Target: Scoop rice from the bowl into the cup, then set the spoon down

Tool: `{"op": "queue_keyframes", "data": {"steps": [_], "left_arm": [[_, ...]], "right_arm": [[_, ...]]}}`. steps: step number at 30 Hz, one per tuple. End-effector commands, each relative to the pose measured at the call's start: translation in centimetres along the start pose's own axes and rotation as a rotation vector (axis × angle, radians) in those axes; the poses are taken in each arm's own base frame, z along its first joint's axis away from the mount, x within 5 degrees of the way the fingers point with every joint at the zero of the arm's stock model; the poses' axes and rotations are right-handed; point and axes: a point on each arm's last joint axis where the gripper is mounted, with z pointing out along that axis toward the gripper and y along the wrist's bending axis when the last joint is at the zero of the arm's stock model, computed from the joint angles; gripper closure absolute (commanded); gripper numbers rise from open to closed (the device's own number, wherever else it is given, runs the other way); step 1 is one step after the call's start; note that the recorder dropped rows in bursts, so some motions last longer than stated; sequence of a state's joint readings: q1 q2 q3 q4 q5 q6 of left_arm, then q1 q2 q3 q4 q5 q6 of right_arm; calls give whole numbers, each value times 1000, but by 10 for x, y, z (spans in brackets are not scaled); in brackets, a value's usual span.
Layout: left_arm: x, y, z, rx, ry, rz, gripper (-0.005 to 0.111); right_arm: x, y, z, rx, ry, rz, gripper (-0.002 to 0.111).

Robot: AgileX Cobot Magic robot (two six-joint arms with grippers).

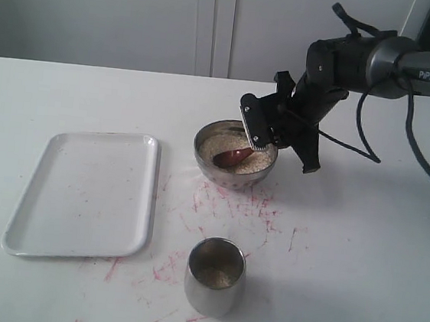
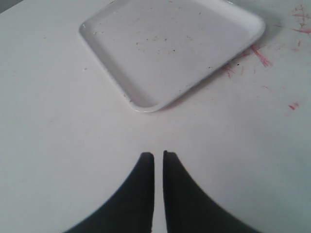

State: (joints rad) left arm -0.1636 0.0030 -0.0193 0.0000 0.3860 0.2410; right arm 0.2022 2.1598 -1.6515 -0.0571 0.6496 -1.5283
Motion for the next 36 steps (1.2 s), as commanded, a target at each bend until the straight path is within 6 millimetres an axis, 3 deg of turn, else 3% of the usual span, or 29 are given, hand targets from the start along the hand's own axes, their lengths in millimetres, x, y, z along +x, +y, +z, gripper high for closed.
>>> {"op": "queue_keyframes", "data": {"steps": [1,14,27,36], "left_arm": [[6,-1,1,11,38,-5,92],[6,-1,1,11,38,-5,92],[6,-1,1,11,38,-5,92],[6,-1,1,11,38,-5,92]], "right_arm": [[2,-1,-2,7,1,11,91],[4,-3,-9,9,21,-12,95],[8,-10,-42,28,49,-10,99],[13,-9,-67,3,201,32,106]]}}
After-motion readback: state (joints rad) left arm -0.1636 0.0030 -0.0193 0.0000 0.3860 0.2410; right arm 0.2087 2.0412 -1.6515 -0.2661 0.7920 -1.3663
